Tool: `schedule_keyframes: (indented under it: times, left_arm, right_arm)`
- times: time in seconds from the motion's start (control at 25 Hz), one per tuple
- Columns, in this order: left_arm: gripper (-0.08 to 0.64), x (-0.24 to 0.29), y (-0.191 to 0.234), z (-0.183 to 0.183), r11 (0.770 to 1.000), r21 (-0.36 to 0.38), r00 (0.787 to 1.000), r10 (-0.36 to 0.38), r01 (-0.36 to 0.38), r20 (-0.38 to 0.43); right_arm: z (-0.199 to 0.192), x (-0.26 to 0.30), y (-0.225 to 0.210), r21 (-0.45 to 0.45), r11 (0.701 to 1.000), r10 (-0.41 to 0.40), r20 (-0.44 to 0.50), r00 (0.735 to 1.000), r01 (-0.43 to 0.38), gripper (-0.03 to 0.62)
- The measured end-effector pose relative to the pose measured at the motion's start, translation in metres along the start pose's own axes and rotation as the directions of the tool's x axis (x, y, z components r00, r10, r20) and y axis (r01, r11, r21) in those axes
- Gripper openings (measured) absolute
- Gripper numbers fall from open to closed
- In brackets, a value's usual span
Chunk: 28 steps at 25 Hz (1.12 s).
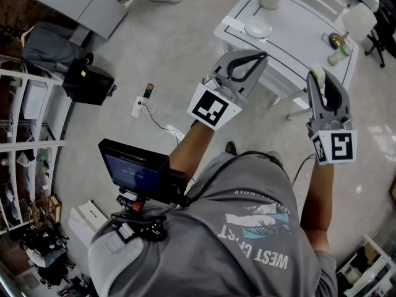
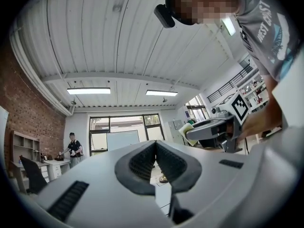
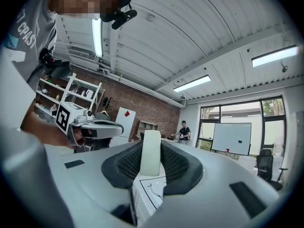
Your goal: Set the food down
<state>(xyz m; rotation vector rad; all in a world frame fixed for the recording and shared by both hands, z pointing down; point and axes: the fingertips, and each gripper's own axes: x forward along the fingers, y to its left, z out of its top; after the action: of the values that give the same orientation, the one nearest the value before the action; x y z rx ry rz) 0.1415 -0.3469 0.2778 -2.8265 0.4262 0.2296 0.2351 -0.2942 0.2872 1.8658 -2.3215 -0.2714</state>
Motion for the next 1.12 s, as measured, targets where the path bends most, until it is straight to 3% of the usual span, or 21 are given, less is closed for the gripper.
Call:
schedule_keyframes:
  times: [0.6, 1.12]
  left_arm:
    - [0.008, 0.067, 0.049, -0.056, 0.996, 0.014, 0.993, 0.084, -0.083, -0.081]
    - [0.008, 0.129, 0.078, -0.068, 0.982, 0.038, 0.973, 0.190, -0.186, -0.135]
  right_arm:
    - [-0.045, 0.083, -0.065, 0.044, 0.992, 0.114, 0.002, 0.993, -0.114, 0.101]
    - [-0.053, 0.132, -0.133, 0.042, 0.974, 0.219, 0.034, 0.975, -0.221, 0.101]
